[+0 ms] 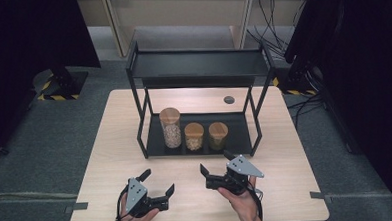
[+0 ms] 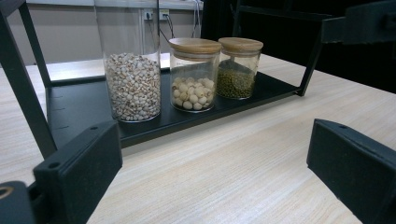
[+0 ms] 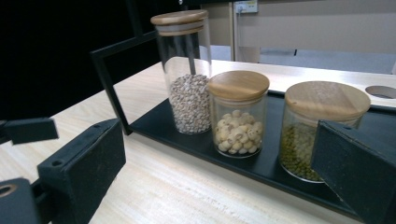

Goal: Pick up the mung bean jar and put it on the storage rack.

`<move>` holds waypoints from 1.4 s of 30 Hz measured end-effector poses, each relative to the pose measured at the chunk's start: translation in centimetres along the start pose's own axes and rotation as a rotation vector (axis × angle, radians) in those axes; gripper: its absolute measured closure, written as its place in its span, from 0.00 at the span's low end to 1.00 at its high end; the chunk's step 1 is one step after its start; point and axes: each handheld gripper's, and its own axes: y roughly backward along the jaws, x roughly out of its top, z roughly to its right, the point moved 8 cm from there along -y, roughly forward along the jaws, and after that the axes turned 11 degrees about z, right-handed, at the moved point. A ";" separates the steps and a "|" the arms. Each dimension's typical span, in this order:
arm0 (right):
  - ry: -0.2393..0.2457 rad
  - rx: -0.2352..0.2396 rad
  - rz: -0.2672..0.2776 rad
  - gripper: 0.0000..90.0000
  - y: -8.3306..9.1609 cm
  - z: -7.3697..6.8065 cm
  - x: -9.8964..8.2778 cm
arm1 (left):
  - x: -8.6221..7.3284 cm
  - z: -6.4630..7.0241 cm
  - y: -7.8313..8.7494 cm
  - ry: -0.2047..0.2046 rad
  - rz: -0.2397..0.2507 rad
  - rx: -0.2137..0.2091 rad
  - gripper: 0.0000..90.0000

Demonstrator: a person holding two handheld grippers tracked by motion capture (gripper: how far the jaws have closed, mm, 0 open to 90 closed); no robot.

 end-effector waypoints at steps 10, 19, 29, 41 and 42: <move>0.024 0.034 -0.001 0.04 1.1 -0.9 -0.9 | 0.0 -0.1 0.0 0.002 0.001 0.003 0.03; 0.034 0.055 -0.011 0.04 1.8 -1.3 -2.0 | 0.0 -0.2 -0.1 0.005 -0.001 0.005 0.03; 0.028 0.073 -0.034 0.04 1.7 -1.3 -3.3 | 0.0 -0.2 -0.1 0.007 0.003 0.009 0.03; 0.024 0.066 -0.035 0.04 1.8 -1.1 -3.5 | -0.1 -0.1 0.0 -0.005 -0.002 0.009 0.03; 0.026 0.066 -0.034 0.04 1.8 -1.2 -3.5 | -0.1 -0.2 0.0 -0.003 -0.001 0.009 0.03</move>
